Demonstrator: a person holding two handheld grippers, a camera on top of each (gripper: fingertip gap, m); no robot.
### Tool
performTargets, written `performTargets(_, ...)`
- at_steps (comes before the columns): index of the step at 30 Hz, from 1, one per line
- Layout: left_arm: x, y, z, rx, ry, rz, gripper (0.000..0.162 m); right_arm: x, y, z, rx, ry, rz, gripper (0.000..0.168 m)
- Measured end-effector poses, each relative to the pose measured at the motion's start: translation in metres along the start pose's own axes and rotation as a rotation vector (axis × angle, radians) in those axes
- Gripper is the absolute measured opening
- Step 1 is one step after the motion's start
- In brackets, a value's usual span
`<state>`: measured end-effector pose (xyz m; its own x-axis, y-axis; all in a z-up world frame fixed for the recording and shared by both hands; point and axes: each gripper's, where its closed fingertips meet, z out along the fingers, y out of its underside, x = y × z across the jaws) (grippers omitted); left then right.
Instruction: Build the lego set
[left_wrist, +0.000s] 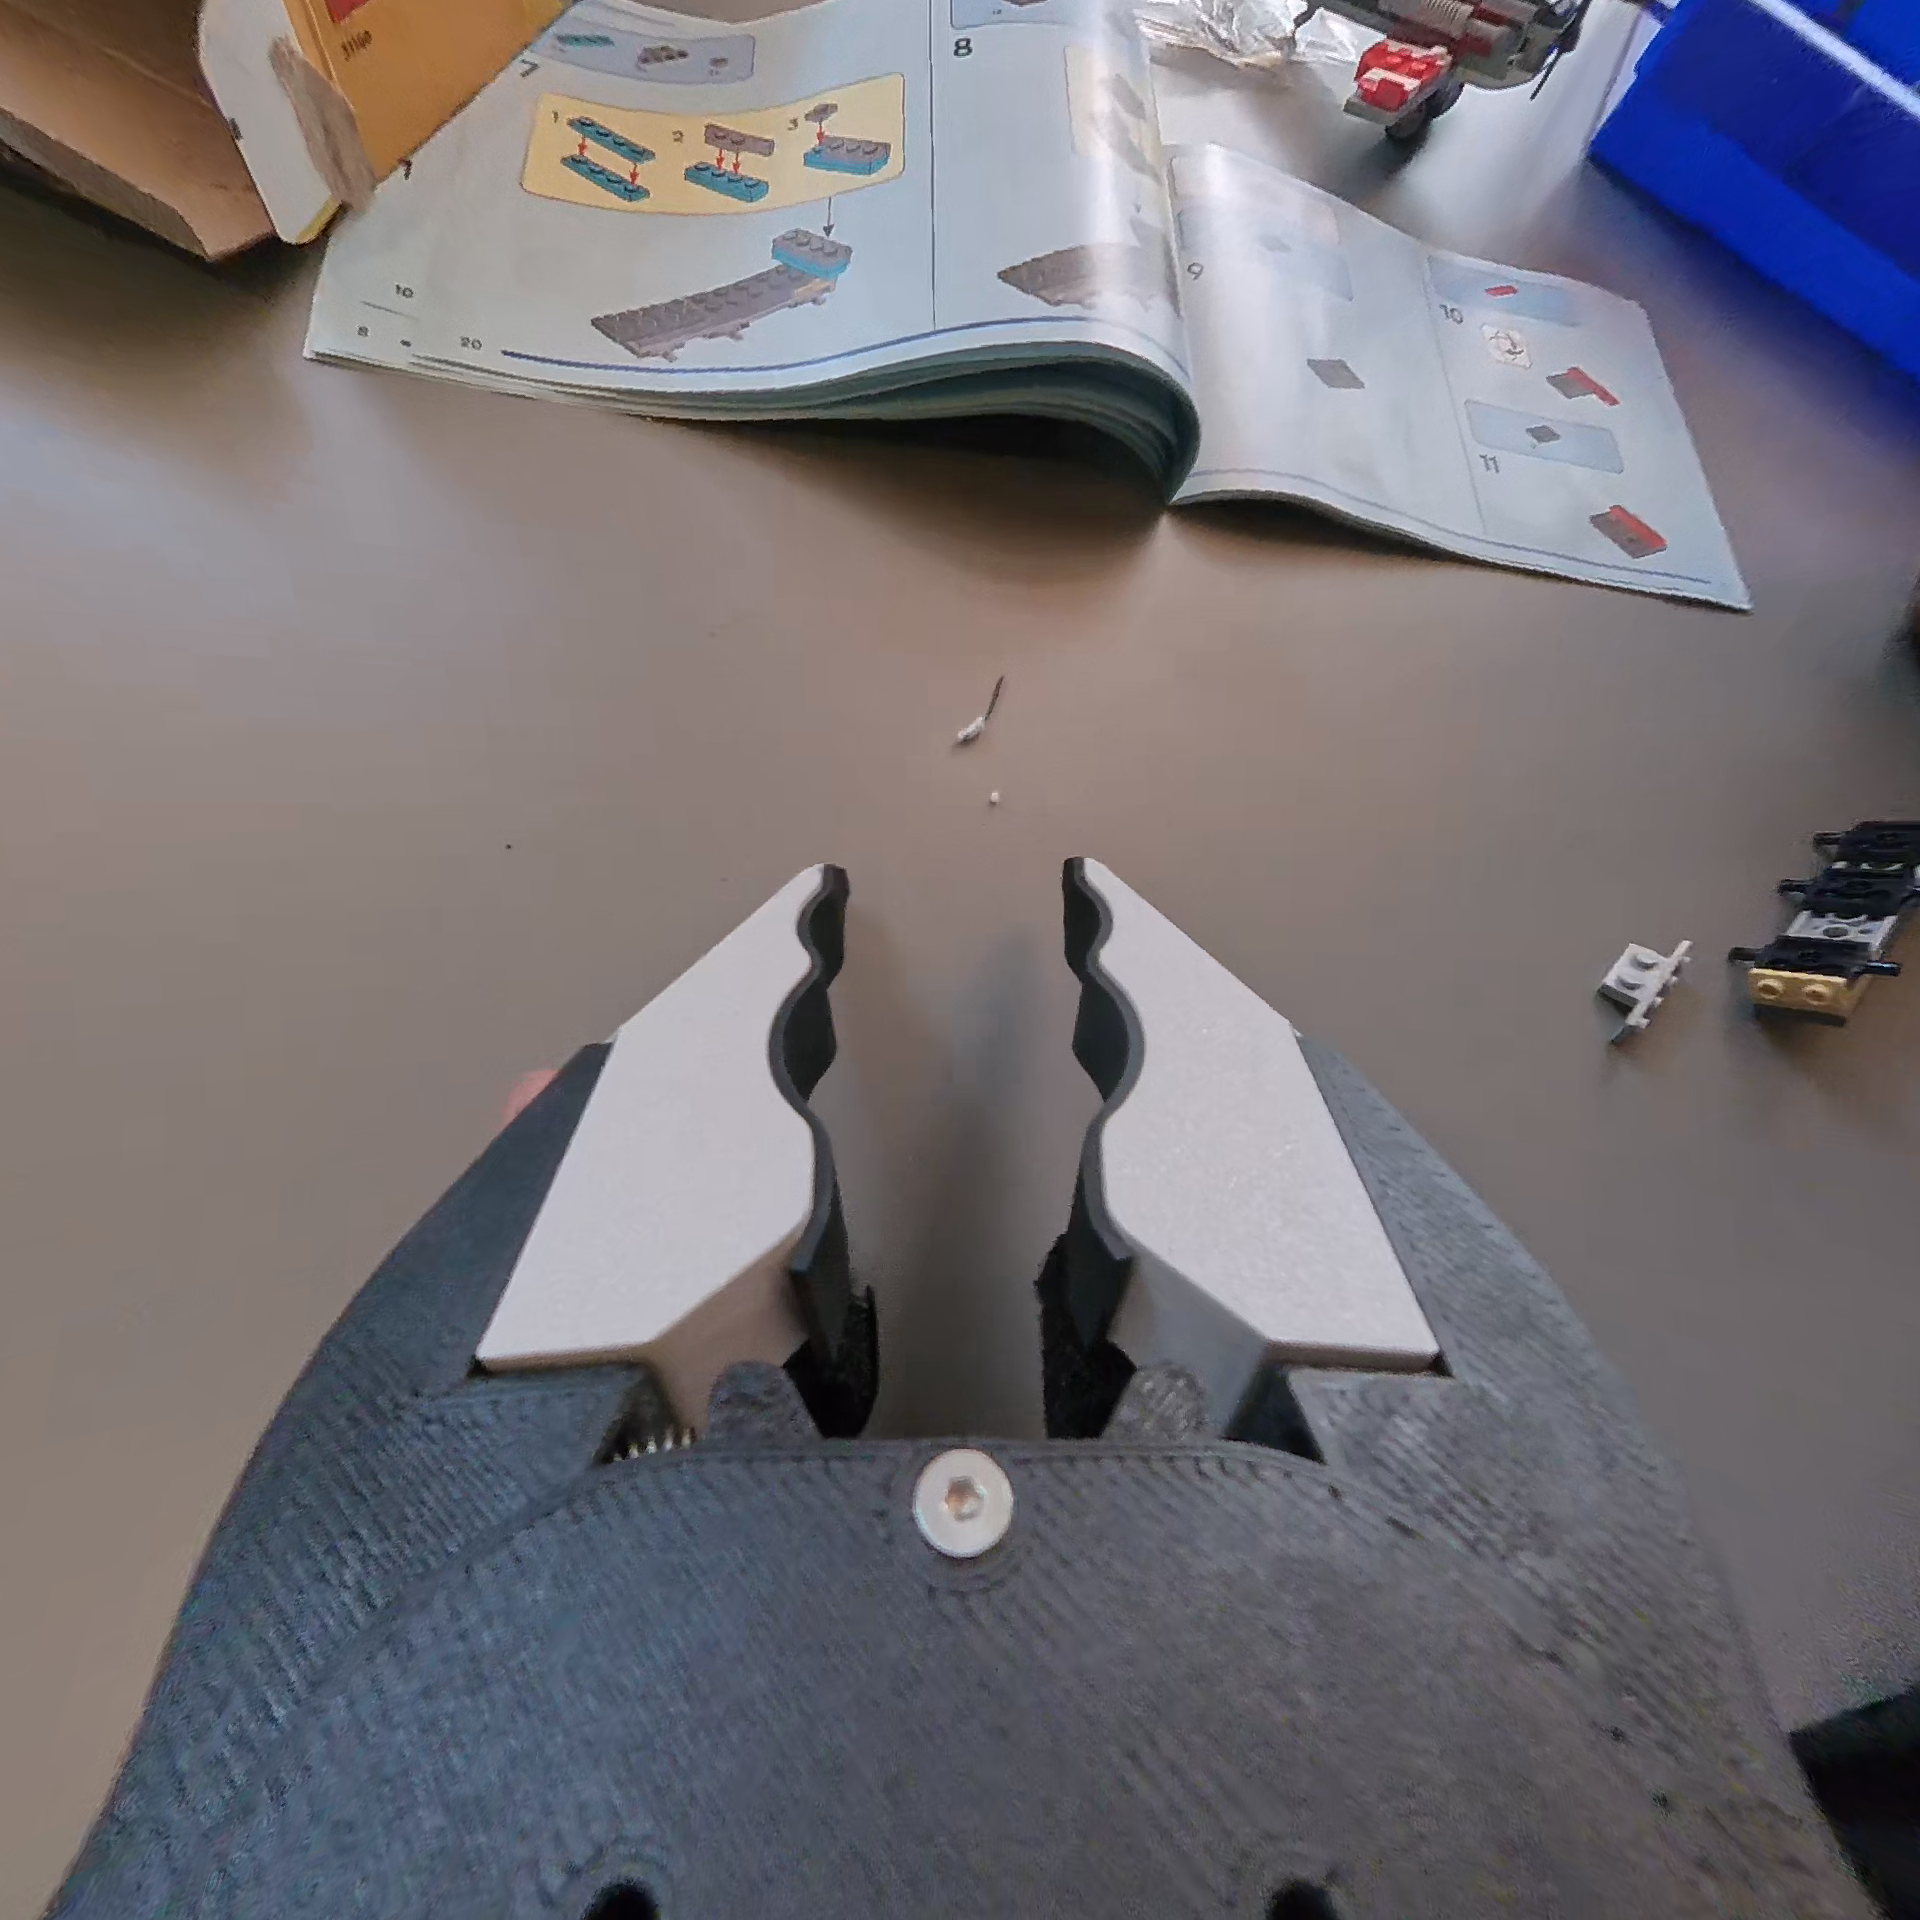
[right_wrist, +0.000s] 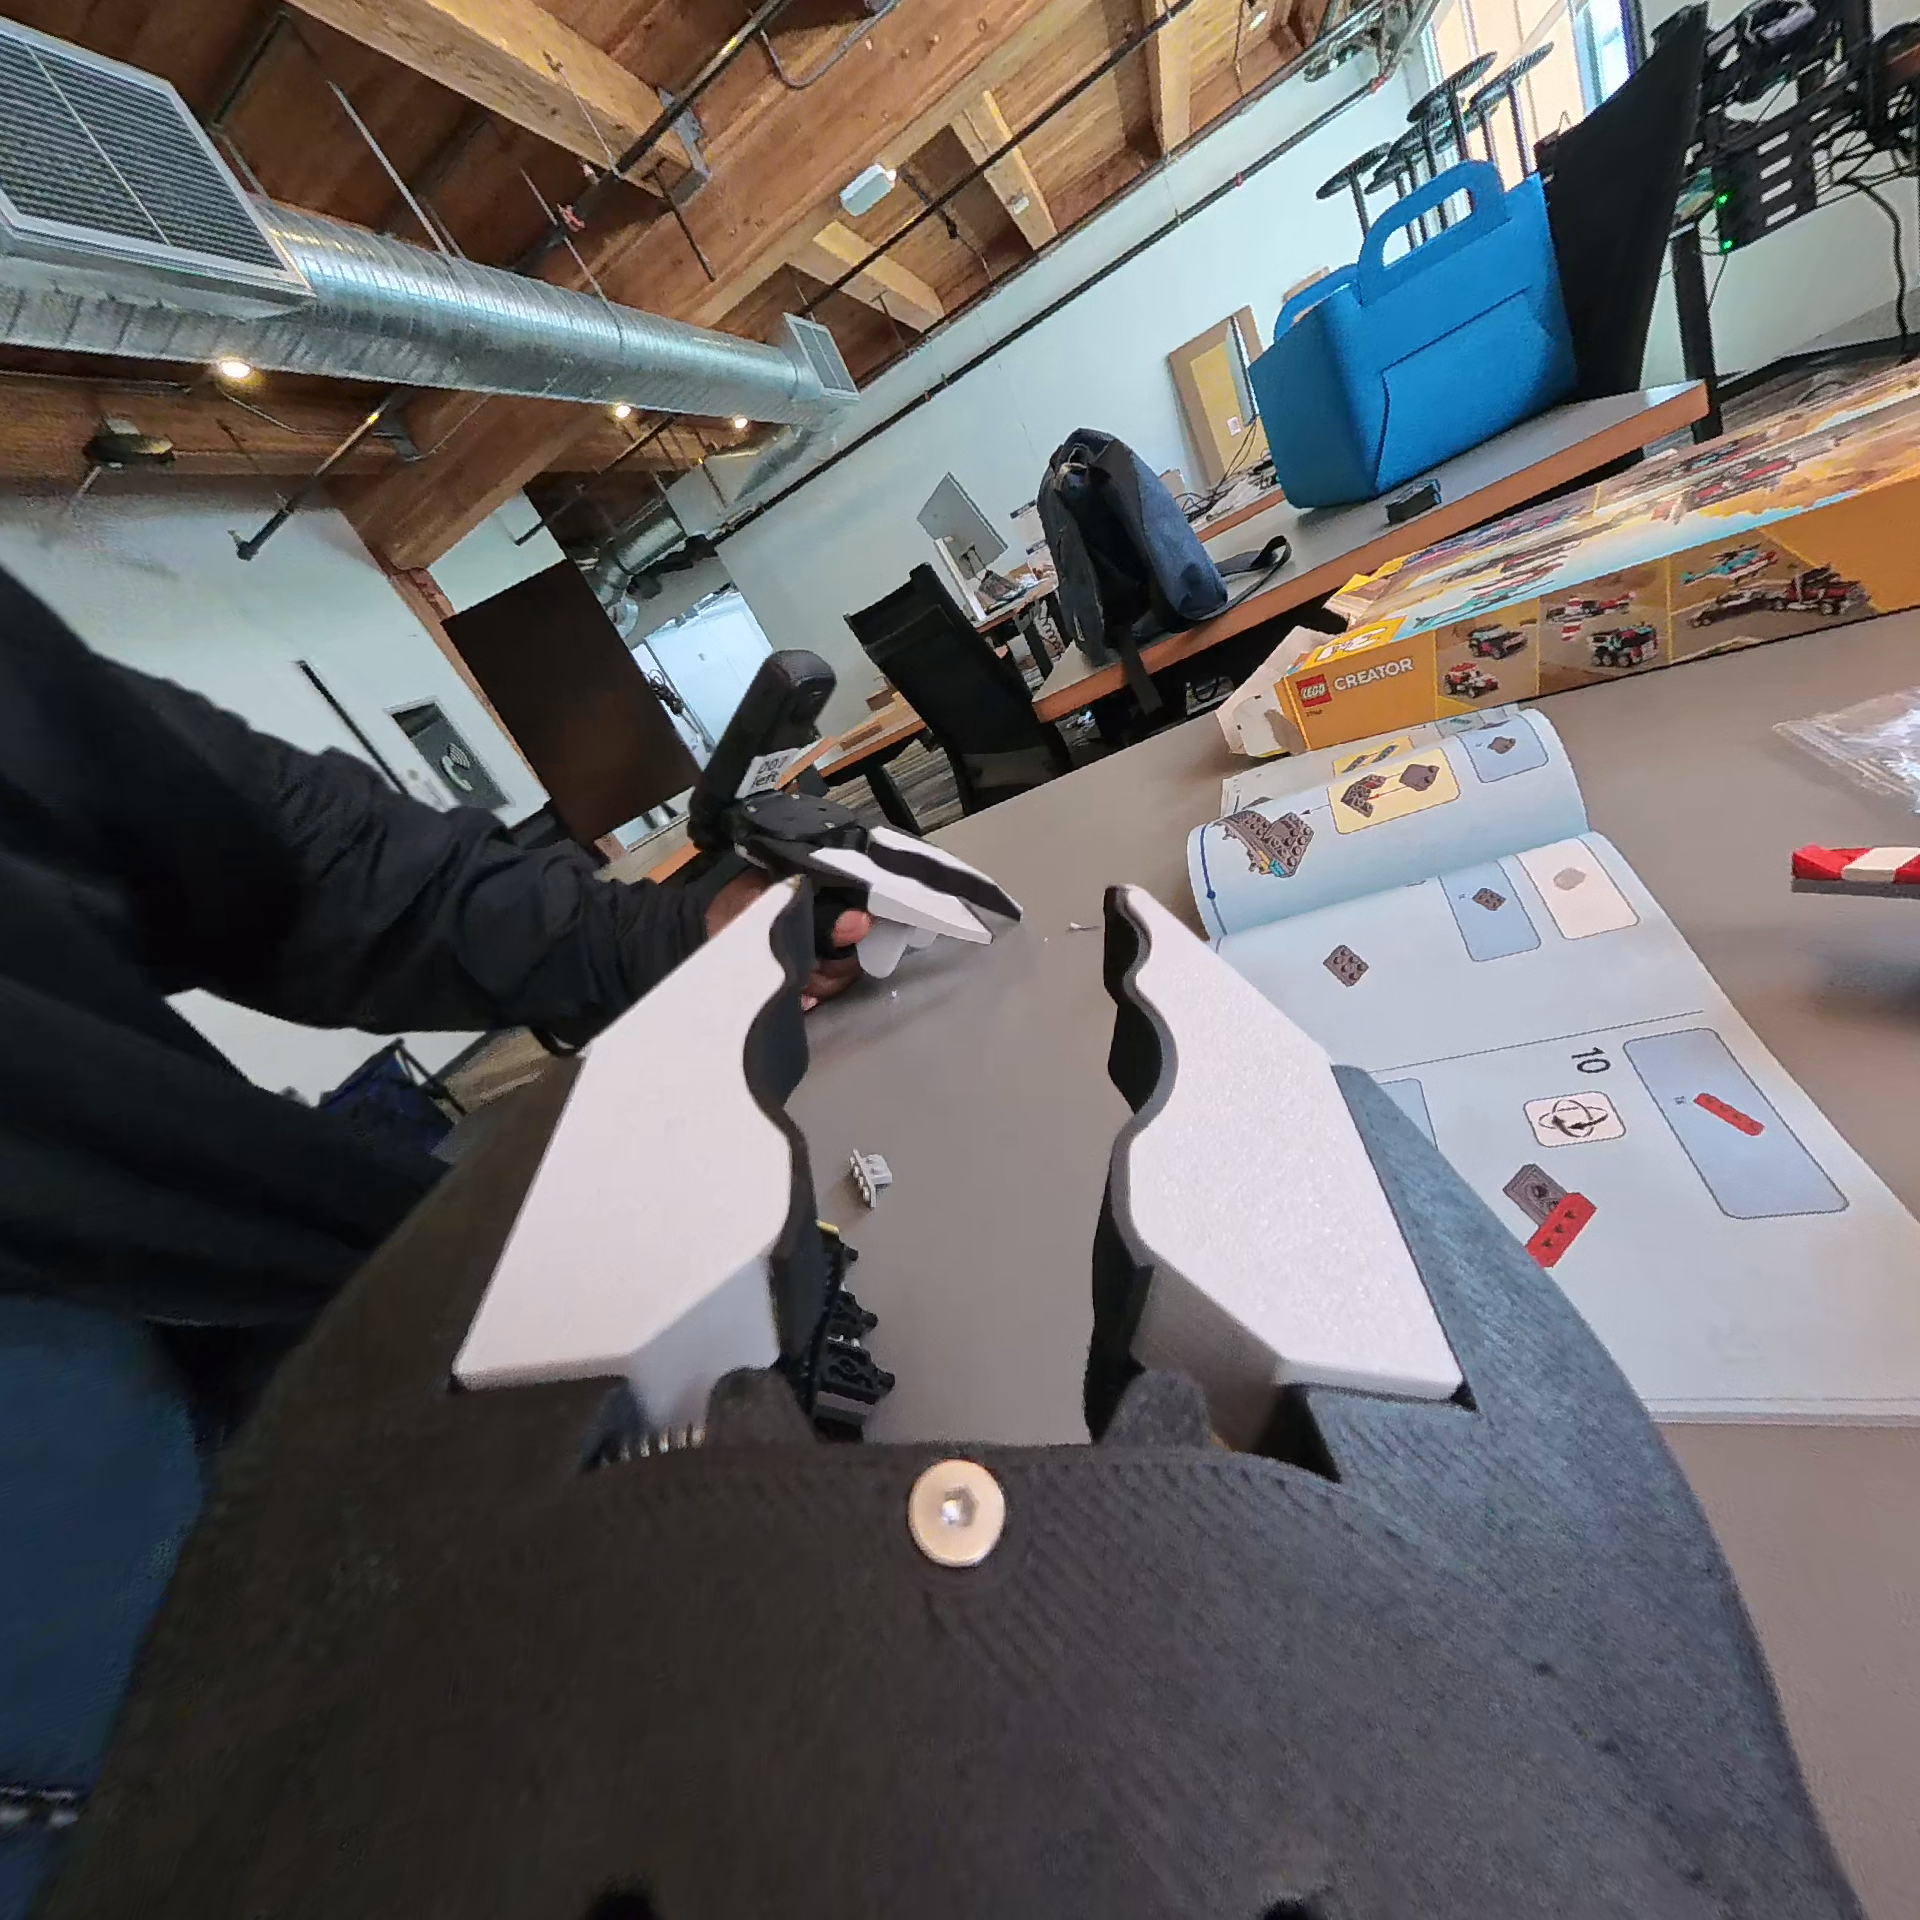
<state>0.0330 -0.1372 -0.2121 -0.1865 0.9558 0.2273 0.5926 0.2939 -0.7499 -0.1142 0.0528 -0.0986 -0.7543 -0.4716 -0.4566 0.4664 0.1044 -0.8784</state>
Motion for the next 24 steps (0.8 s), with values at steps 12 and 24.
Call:
performTargets(12,0.278,-0.240,0.012,0.175,0.395,0.650,0.064,-0.006,0.012,0.008,-0.078,-0.004,-0.024,0.057)
performTargets(24,0.546,-0.133,0.218,-0.533,1.004,1.619,0.064,-0.043,0.035,0.022,-0.177,-0.172,-0.032,0.058)
